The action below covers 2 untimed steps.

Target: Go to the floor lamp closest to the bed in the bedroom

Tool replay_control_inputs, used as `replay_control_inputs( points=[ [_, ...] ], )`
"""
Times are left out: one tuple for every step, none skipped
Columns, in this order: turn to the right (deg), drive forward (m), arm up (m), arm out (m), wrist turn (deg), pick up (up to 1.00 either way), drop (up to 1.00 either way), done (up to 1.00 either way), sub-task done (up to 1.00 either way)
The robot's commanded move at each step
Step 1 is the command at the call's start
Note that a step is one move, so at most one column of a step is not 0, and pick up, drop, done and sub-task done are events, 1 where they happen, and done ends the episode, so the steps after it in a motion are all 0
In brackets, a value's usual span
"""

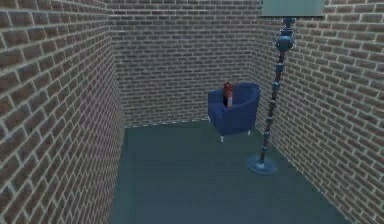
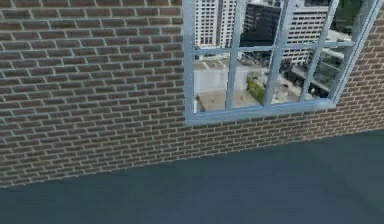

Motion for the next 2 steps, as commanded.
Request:
replay_control_inputs(
  points=[
    [45.0,0.0,0.0,0.0,0.0,0.0,0.0,0.0,0.0],
    [33.0,0.0,0.0,0.0,0.0,0.0,0.0,0.0,0.0]
  ],
)
